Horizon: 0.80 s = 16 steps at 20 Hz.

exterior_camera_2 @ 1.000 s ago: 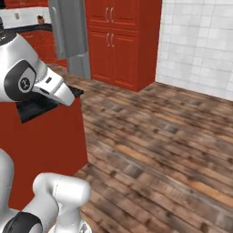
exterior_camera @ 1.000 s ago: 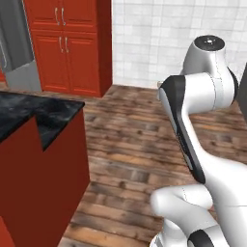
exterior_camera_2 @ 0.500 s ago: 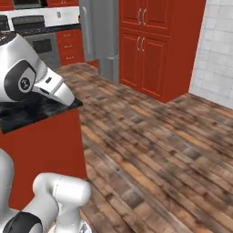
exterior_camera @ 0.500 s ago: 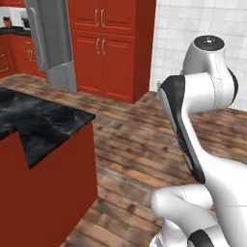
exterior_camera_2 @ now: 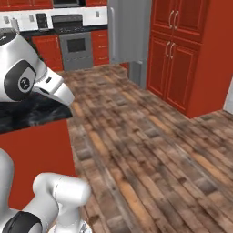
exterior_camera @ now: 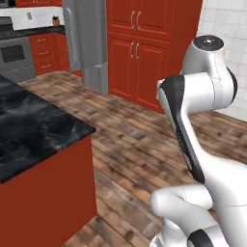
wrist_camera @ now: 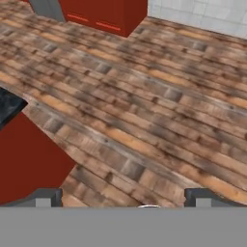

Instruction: Take the cheese, steak, and cucumber from the fridge and place them on the plate on the dining counter to create an appetizer plate.

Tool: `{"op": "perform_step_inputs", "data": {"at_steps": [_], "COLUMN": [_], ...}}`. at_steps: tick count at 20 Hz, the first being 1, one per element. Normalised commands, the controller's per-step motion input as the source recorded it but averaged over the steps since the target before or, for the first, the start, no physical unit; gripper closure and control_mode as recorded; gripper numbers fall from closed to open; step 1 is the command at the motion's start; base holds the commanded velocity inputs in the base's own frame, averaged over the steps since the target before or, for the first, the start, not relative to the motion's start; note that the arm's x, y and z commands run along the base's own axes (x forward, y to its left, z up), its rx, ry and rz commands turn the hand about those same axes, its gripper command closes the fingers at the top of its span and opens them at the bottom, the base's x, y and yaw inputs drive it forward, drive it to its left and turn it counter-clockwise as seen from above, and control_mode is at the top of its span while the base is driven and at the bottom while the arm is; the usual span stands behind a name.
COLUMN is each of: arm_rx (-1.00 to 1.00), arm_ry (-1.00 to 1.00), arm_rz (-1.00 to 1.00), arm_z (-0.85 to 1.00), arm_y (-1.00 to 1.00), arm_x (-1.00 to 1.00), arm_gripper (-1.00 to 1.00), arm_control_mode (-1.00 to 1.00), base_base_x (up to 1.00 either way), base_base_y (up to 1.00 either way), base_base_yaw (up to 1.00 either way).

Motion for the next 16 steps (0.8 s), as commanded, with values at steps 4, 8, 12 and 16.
{"op": "perform_step_inputs", "data": {"at_steps": [4, 8, 12, 16], "arm_rx": [0.00, 0.00, 0.00, 0.00], "arm_ry": [0.00, 0.00, 0.00, 0.00], "arm_rz": [0.00, 0.00, 0.00, 0.00], "arm_z": [0.00, 0.00, 0.00, 0.00], "arm_y": [0.00, 0.00, 0.00, 0.00], "arm_x": [0.00, 0.00, 0.00, 0.00], "arm_gripper": [-1.00, -1.00, -1.00, -1.00], "arm_control_mode": [1.00, 1.00, 1.00, 1.00], "base_base_x": [0.71, 0.69, 0.69, 0.71], "base_base_y": [-0.75, -0.71, -0.68, -0.66], "base_base_yaw": [0.44, 0.45, 0.46, 0.46]}}
